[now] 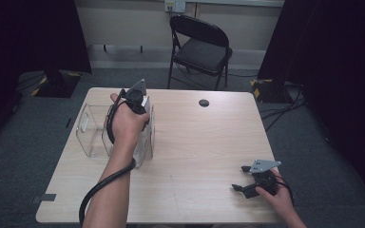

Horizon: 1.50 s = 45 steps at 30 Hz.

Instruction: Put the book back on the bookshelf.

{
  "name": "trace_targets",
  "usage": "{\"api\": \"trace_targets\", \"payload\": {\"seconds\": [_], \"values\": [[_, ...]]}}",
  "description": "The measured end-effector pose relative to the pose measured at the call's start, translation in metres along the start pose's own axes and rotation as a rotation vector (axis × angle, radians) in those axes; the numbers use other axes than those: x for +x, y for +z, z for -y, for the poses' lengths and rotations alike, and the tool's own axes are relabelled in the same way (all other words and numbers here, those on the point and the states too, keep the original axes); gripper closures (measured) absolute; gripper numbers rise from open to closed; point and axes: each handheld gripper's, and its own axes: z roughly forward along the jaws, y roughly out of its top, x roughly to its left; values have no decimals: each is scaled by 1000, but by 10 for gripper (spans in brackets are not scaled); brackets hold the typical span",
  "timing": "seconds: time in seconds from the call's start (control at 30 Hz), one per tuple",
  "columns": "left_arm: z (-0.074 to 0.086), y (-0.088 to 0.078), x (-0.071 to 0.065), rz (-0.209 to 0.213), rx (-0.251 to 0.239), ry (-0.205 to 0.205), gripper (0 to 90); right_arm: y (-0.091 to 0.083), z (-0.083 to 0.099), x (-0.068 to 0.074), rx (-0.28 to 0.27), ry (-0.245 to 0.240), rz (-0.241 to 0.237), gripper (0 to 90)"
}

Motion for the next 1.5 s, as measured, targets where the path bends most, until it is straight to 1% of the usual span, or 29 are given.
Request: {"api": "trace_targets", "payload": {"seconds": [0.03, 0.07, 0.1, 0.17, 0.27, 0.3, 0.33, 0.4, 0.43, 0.5, 0.53, 0.57, 0.63, 0.67, 0.77, 0.83, 0.87, 0.93, 1.03, 1.13, 1.17, 1.27, 1.3, 1.47, 1.5], "values": [[0, 0, 1, 6, -5, -14, 535, 0, 0, 0, 0, 0, 0, 133], [0, 0, 2, 7, -3, -14, 536, 0, 0, 0, 0, 0, 0, 133], [0, 0, 3, 16, -7, -27, 536, 0, 0, 0, 0, 0, 0, 133], [-1, -1, 6, 25, -10, -38, 536, 0, 0, 0, 0, -1, -1, 133], [-2, -2, 7, 6, -12, -41, 536, 0, 0, 0, 0, -1, 0, 133], [-2, -2, 8, 7, -21, -46, 536, 0, 0, 0, 0, -1, -1, 133], [-2, -2, 9, 11, -18, -36, 536, 0, 0, 0, 0, -1, 0, 133], [-3, -2, 9, 14, -24, -53, 536, 0, 0, 0, 0, -1, 0, 133], [-3, -2, 9, 16, -15, -44, 536, 0, 0, 0, 0, 0, 0, 133], [-4, -1, 8, 5, -27, -42, 536, 0, 0, 0, 0, 0, 0, 133], [-5, 0, 7, 5, -29, -48, 536, 0, 0, 0, 0, 0, 0, 133], [-5, 0, 7, -2, -36, -42, 536, 0, 0, 0, 0, -2, 0, 133], [-7, 0, 6, -2, -42, -43, 535, 0, 0, 0, 0, -1, 0, 133], [-7, 0, 6, -4, -52, -45, 536, 0, 0, 0, 0, 0, 0, 133], [-9, 0, 6, -2, -60, -58, 535, 0, 0, 0, 0, -1, 0, 133], [-9, 1, 6, -16, -76, -52, 535, 0, 0, 0, 0, -2, 0, 133], [-9, 1, 5, -21, -76, -51, 535, 0, 0, 0, 0, -2, 0, 133], [-9, 3, 6, -18, -108, -61, 535, 0, 0, 0, 0, -2, 0, 133], [-7, 5, 7, -9, -111, -75, 534, 0, 0, 0, 0, -1, 0, 133], [-6, 6, 5, -16, -116, -66, 531, 0, 0, 0, 0, -1, -1, 133], [-6, 6, 4, -14, -119, -54, 529, 0, 0, 0, 1, -2, 1, 133], [-5, 6, 2, -22, -127, -40, 521, 0, 0, 0, 1, -2, 2, 133], [-5, 6, 2, -22, -134, -42, 518, 0, 0, 0, 1, -2, 2, 133], [-3, 4, 5, -3, -128, -36, 502, 0, 0, 0, 0, -1, 1, 133], [-3, 2, 5, 4, -129, -29, 499, 0, 0, 0, 1, -1, 2, 133]]}}
